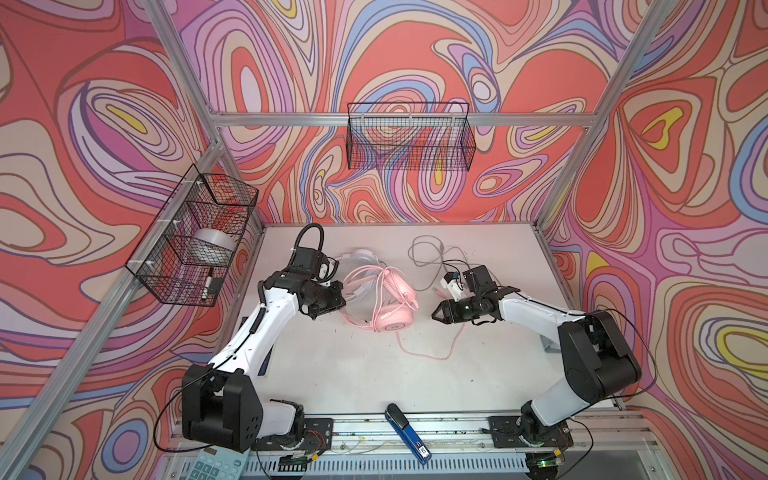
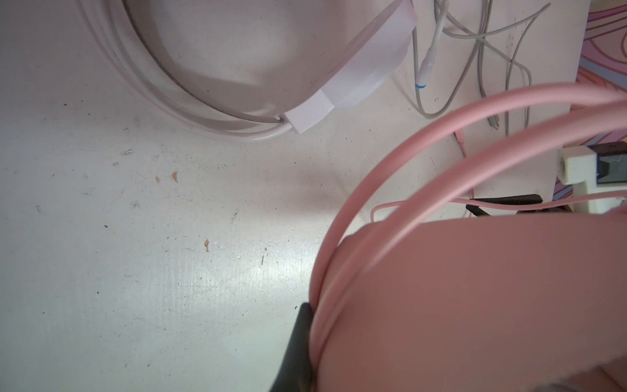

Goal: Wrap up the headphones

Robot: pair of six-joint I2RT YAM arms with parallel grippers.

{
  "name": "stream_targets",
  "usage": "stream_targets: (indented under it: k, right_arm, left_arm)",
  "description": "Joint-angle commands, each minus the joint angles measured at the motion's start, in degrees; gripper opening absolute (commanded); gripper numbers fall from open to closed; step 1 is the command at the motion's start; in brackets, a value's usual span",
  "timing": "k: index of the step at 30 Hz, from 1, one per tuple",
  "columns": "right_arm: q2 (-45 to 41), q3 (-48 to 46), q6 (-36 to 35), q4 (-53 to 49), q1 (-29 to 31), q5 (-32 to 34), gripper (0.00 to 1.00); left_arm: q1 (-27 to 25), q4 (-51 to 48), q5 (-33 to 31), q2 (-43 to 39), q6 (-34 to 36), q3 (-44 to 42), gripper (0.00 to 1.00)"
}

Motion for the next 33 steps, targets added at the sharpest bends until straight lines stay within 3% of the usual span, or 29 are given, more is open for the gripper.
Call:
stream_targets:
  k: [1, 9, 15, 25, 33]
  right_arm:
    - [-2.98, 0.23, -1.48, -6.05, 1.72, 5.00, 0.56]
    - [-4.02, 3.51, -4.40, -12.68, 13.28, 15.05, 0.56]
    - [-5.50, 5.79, -7.35, -15.05, 15.82, 19.86, 0.56]
    - [-15.48, -0.23, -23.40, -14.38, 15.83, 23.50, 0.62]
    - [-19.86, -7.43, -38.68, -17.24, 15.83, 20.66, 0.61]
  left_arm:
    - [0.48, 2.19, 2.92, -1.57, -2.14, 1.28, 0.00]
    - [0.75, 2.46, 2.79, -0.32, -2.98, 1.28, 0.00]
    - [1.98, 2.02, 2.59, -0.21, -3.20, 1.23, 0.00]
    - [3.97, 3.16, 3.71, 0.55, -5.00, 0.52, 0.00]
    - [5.23, 3.41, 3.72, 2.08, -5.76, 0.70, 0.00]
